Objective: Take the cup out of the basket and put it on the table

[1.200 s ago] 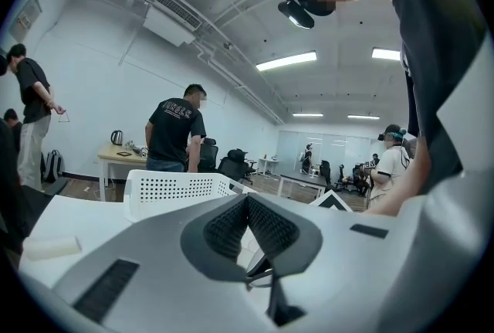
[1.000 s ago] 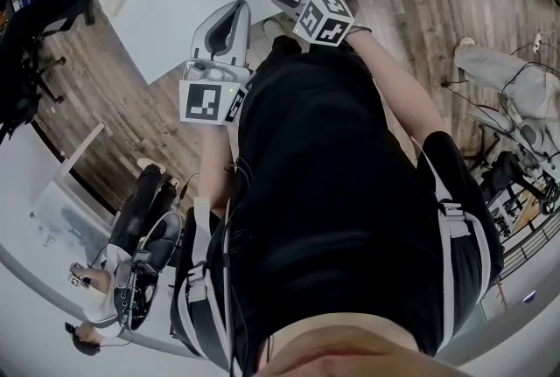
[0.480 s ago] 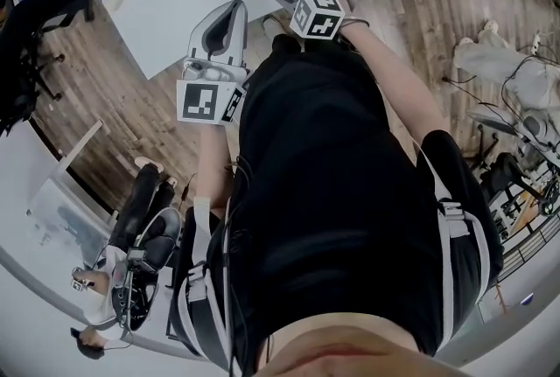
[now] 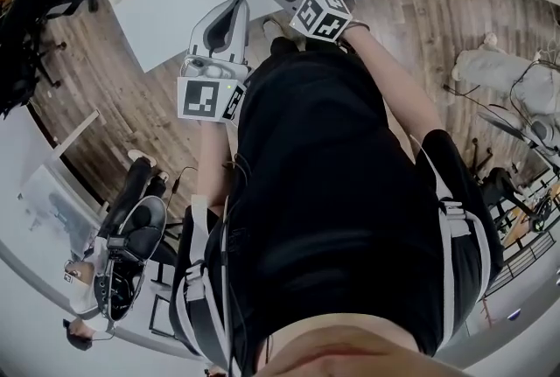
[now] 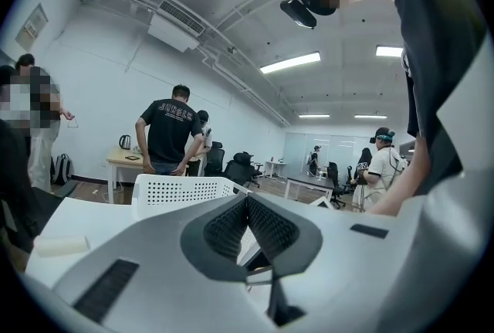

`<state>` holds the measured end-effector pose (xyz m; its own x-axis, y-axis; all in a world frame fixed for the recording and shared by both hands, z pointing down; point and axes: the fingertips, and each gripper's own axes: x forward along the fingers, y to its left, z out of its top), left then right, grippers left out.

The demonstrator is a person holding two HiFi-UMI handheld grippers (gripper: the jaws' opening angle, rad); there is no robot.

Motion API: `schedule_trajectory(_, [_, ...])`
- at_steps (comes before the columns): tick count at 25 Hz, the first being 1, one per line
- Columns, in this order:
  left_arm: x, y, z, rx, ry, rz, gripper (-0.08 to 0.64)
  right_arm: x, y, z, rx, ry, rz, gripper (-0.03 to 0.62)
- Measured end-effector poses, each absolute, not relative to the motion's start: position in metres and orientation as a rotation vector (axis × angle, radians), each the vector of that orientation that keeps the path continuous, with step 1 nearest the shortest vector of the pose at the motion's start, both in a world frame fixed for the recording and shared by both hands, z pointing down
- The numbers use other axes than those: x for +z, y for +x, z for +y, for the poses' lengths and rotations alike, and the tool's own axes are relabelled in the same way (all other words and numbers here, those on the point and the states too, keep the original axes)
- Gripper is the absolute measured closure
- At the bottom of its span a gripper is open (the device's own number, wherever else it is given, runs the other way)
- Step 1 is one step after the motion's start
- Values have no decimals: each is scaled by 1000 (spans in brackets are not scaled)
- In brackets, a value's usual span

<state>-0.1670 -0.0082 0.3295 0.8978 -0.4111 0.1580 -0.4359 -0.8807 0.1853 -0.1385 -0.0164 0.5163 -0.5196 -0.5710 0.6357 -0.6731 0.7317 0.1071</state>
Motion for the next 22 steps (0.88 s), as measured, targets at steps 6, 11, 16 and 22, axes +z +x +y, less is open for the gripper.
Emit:
schedule_trajectory(6, [321, -160, -8, 145, 2863, -663, 540, 433, -113, -17, 256, 1123, -2509, 555])
schedule_trajectory(11, [316, -149, -2, 125, 2881, -652, 540, 371, -82, 0, 242, 1252, -2648, 555])
schedule_trajectory(16, [307, -133, 6, 102, 2897, -642, 540, 322, -57, 20, 159, 1335, -2733, 555])
schedule_trajectory(22, [305, -126, 16, 107, 2903, -648, 540, 296, -52, 39, 162, 1380, -2819, 574])
